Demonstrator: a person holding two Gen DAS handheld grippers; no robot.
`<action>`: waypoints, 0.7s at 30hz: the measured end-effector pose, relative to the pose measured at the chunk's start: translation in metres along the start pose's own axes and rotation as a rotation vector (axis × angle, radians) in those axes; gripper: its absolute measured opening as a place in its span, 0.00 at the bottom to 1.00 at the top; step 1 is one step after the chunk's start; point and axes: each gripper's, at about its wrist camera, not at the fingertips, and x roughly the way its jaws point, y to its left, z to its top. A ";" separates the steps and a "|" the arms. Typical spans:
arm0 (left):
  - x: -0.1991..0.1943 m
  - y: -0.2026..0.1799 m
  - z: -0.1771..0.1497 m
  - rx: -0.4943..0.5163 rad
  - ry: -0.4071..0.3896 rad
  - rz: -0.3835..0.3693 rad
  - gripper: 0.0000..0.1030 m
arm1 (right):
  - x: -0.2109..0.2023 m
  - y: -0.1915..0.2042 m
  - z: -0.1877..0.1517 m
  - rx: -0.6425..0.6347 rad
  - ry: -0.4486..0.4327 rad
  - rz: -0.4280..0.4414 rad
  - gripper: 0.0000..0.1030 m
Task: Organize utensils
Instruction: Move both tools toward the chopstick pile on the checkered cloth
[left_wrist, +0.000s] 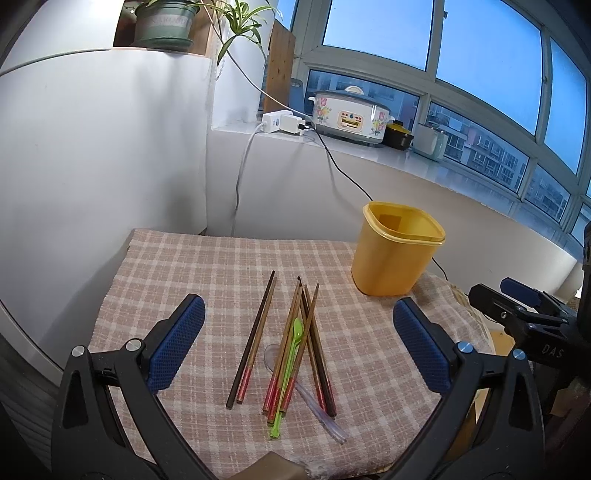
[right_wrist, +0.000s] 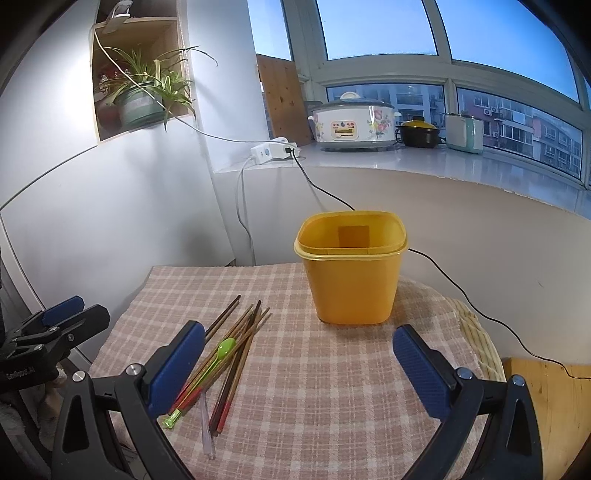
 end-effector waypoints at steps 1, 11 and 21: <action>0.000 0.000 0.000 0.001 -0.001 0.001 1.00 | 0.000 0.000 0.000 0.001 0.001 0.001 1.00; 0.000 0.002 0.001 -0.001 0.000 0.002 1.00 | 0.000 0.001 0.001 0.001 0.001 0.001 1.00; -0.001 0.003 0.001 -0.005 0.001 0.000 1.00 | 0.000 0.001 0.001 -0.001 0.001 0.001 1.00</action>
